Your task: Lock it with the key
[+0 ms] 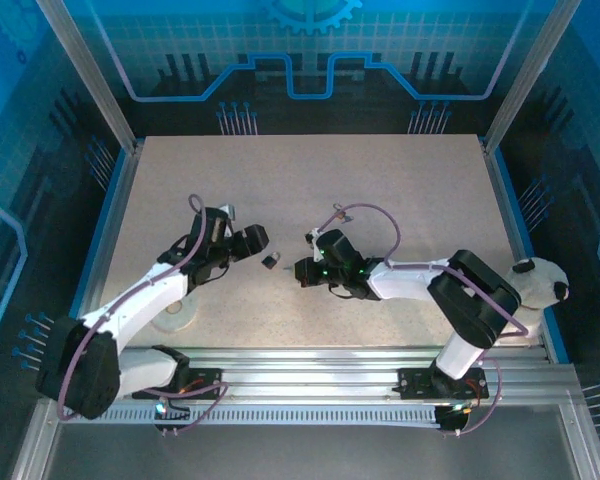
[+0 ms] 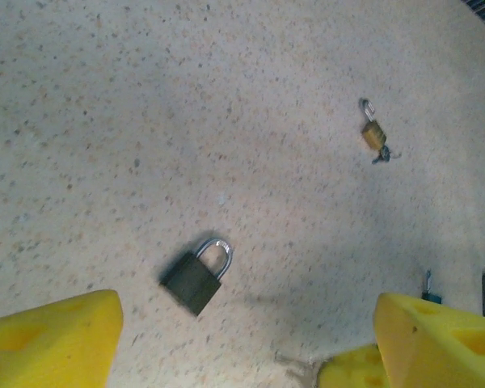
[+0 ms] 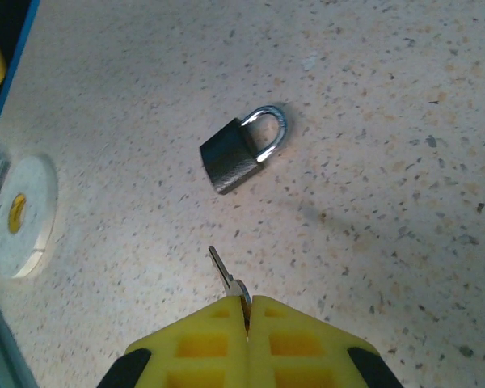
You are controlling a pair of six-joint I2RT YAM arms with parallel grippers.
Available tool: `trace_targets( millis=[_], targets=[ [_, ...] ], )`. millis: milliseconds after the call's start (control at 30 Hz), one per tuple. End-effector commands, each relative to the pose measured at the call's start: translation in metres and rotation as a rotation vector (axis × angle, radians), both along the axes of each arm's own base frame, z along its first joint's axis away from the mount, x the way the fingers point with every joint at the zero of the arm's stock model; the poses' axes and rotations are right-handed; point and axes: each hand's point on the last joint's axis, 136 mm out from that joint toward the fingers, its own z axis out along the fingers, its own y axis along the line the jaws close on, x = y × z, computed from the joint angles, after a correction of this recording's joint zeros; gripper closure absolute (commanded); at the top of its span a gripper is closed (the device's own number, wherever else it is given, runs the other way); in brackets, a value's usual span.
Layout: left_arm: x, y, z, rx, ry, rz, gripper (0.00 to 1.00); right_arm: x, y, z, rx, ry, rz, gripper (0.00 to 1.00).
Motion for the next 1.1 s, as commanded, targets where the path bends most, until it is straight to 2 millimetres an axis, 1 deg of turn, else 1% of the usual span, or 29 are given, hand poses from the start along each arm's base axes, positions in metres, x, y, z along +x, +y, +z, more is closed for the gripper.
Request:
trace_targets(
  millis=[0, 67, 167, 267, 300, 333, 533, 700, 900, 1067],
  targets=[
    [-0.009, 0.015, 0.011, 0.038, -0.072, 0.064, 0.03, 0.013, 0.008, 0.004, 0.016, 0.005, -0.076, 1.0],
    [-0.013, 0.018, 0.017, 0.043, -0.111, 0.079, 0.01, 0.017, 0.01, 0.0, 0.012, 0.02, -0.104, 1.0],
    [-0.016, 0.026, 0.022, 0.057, -0.15, 0.108, 0.01, 0.021, 0.012, -0.007, 0.002, 0.042, -0.131, 1.0],
    [-0.018, 0.03, 0.024, 0.065, -0.167, 0.126, 0.01, 0.029, 0.02, -0.008, 0.016, 0.054, -0.151, 1.0],
    [-0.018, 0.031, 0.025, 0.065, -0.171, 0.128, 0.01, 0.027, 0.019, -0.014, -0.004, 0.078, -0.158, 1.0],
    [-0.018, 0.032, 0.024, 0.065, -0.173, 0.132, 0.01, 0.028, 0.019, -0.017, -0.007, 0.087, -0.163, 1.0],
    [-0.019, 0.032, 0.026, 0.058, -0.182, 0.133, 0.01, 0.031, 0.013, -0.031, -0.044, 0.126, -0.214, 1.0],
    [-0.019, 0.031, 0.029, 0.046, -0.195, 0.131, 0.01, 0.031, 0.011, -0.042, -0.037, 0.159, -0.257, 1.0],
    [-0.02, 0.03, 0.028, 0.044, -0.194, 0.127, 0.01, 0.035, 0.026, -0.048, -0.015, 0.193, -0.241, 1.0],
    [-0.02, 0.03, 0.028, 0.041, -0.194, 0.128, 0.01, 0.042, 0.03, -0.05, -0.029, 0.19, -0.244, 1.0]
  ],
)
